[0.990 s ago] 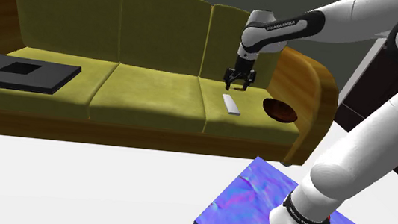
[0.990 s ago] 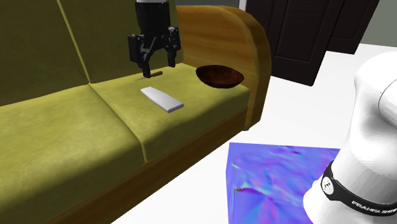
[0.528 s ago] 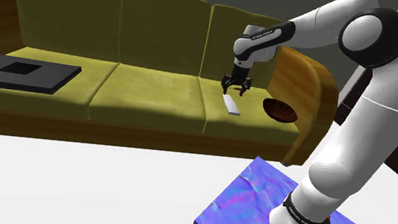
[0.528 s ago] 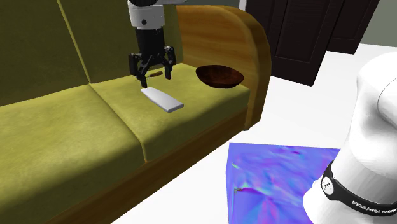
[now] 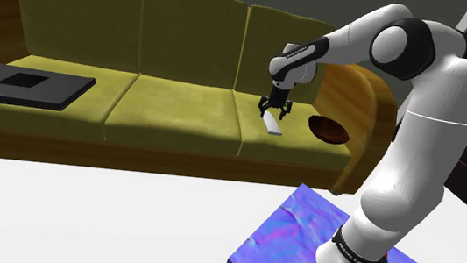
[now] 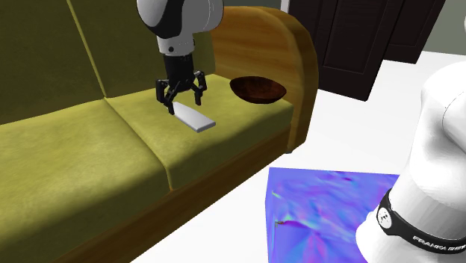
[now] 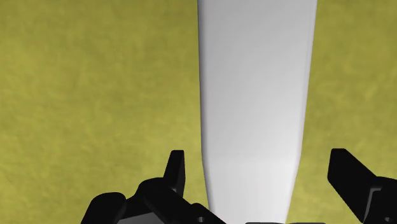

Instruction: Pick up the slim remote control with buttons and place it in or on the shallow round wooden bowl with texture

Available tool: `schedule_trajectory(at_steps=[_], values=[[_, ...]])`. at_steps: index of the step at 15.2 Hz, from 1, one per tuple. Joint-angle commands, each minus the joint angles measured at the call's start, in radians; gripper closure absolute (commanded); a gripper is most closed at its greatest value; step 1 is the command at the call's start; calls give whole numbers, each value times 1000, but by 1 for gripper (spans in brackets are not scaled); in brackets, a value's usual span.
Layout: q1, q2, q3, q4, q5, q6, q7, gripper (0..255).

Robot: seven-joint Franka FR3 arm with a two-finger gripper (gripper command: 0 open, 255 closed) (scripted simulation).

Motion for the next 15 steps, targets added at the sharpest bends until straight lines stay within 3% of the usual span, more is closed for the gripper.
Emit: schedule_trajectory(at_steps=[1,10,11,15], values=[[-2,14,1,-9,5,23,-4,0],[-3,26,2,-15,9,41,-6,0],[-3,26,2,-15,9,41,-6,255],[-3,26,2,-15,9,41,-6,255]])
